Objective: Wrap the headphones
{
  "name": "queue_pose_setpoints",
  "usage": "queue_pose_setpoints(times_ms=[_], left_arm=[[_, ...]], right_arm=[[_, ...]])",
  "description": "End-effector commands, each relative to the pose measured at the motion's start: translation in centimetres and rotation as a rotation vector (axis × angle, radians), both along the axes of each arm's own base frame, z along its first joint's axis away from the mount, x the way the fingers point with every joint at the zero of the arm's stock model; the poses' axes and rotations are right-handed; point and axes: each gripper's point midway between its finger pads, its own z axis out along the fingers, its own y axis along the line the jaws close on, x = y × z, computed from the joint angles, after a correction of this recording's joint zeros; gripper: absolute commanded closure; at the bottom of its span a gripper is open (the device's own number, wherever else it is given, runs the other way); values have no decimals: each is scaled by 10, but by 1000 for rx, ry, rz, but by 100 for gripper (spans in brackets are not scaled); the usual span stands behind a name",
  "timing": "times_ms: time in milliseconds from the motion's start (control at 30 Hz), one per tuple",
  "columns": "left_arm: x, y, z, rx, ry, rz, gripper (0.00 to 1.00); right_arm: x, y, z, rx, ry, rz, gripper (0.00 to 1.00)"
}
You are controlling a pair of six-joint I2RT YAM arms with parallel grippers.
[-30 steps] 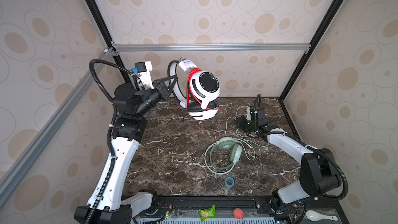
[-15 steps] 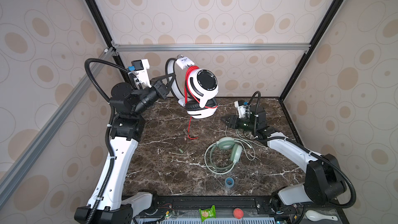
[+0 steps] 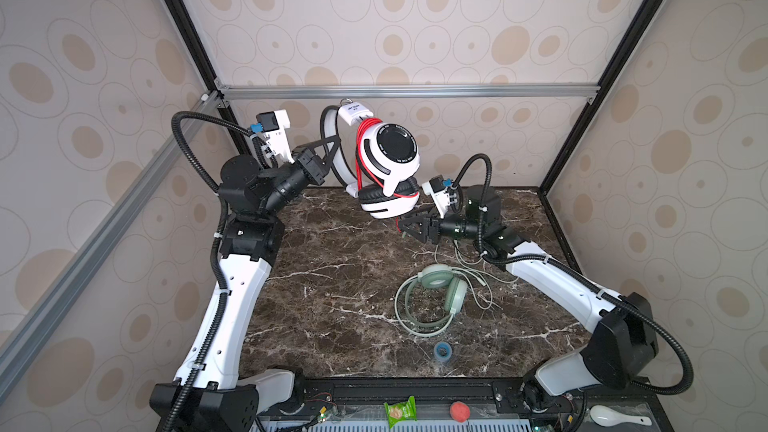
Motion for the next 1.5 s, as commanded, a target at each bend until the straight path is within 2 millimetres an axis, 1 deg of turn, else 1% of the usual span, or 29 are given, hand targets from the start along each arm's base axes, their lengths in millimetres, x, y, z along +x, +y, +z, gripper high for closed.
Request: queue_pose_setpoints(times_ms=[0, 100, 167, 233, 367, 433, 600, 700, 900, 1000, 1133, 1233, 1333, 1467], left_arm=[[-19, 5, 43, -68, -115, -14, 100], [-18, 4, 43, -70, -110, -21, 100], [-20, 4, 44, -68, -114, -19, 100], [-20, 5, 44, -67, -112, -13, 100], [-22, 6, 44, -69, -112, -5, 100], [-23, 7, 44, -67, -112, 1, 100], [-24, 9, 44, -73, -111, 11, 100], [-24, 8, 46, -83, -116, 2, 100], [-24, 7, 48, -85, -118, -6, 100], [-23, 7, 48, -86, -114, -11, 100], [-23, 6, 47, -80, -113, -11, 100], [-23, 6, 46, -82, -113, -11, 100], [-24, 6, 45, -88, -108, -14, 100], [-26, 7, 46, -88, -111, -14, 100]], right_arm=[[8, 2, -25, -135, -34, -12, 43], [14, 7, -26, -138, -52, -17, 43], [17, 13, -19, -106, -57, -6, 43], [16, 22, -14, -76, -54, 17, 43], [1, 40, -12, -53, -45, 81, 45], [-6, 43, -11, -27, -32, 107, 45], [-25, 40, -11, -5, -6, 158, 44], [-33, 35, -15, -24, -2, 174, 44], [-50, 27, -12, -41, -2, 201, 46], [-56, 23, -14, -52, -1, 212, 46], [-62, 24, -14, -45, 13, 237, 46], [-63, 28, -19, -61, 14, 243, 46], [-57, 33, -30, -109, 17, 230, 47], [-45, 36, -28, -113, -5, 177, 47]])
